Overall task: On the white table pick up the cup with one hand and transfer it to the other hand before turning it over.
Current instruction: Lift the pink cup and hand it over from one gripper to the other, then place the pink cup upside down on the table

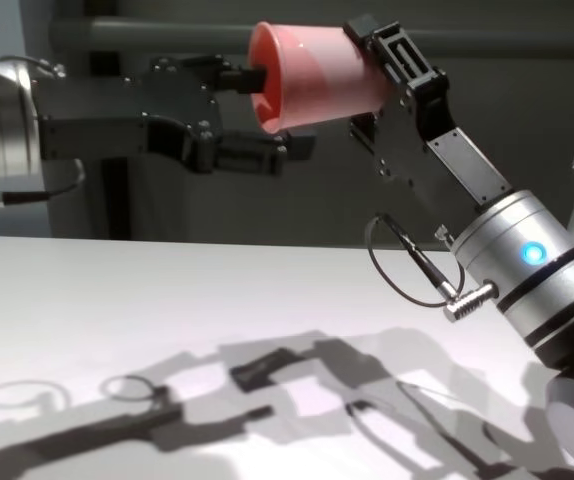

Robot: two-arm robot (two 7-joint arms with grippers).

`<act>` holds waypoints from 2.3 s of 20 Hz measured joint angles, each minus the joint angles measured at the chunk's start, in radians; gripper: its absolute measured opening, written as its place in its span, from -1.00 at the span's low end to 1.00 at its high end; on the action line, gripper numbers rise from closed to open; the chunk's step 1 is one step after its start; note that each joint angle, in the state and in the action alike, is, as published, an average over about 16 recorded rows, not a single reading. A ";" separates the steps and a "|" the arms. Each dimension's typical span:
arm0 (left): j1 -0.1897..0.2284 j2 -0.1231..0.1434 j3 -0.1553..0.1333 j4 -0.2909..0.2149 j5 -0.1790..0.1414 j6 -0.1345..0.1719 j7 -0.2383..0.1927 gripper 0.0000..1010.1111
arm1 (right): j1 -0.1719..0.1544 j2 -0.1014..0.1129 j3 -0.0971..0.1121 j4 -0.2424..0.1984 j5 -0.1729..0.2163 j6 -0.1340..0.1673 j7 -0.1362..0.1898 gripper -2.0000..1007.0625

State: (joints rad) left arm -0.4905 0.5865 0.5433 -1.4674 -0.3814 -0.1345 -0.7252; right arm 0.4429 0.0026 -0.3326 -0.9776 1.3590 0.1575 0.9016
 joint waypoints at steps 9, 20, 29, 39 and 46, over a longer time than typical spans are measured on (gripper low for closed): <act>0.100 0.054 -0.105 -0.098 -0.037 0.052 0.101 0.99 | 0.000 0.000 0.000 0.000 0.000 0.000 0.000 0.56; 0.139 0.073 -0.148 -0.136 -0.046 0.085 0.139 0.99 | 0.000 0.000 0.000 0.000 0.000 0.000 0.000 0.56; 0.145 0.065 -0.155 -0.145 -0.060 0.093 0.149 0.99 | 0.000 0.000 0.000 0.000 0.000 0.000 0.000 0.56; 0.229 0.026 -0.220 -0.142 -0.116 0.087 0.204 0.99 | 0.000 0.000 0.000 0.000 0.000 0.000 0.000 0.56; 0.309 -0.027 -0.281 -0.087 -0.164 0.016 0.235 0.99 | 0.000 0.000 0.000 0.000 0.000 0.000 0.000 0.56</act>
State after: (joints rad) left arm -0.1817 0.5591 0.2618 -1.5542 -0.5456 -0.1180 -0.4905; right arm 0.4430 0.0025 -0.3326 -0.9778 1.3591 0.1575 0.9016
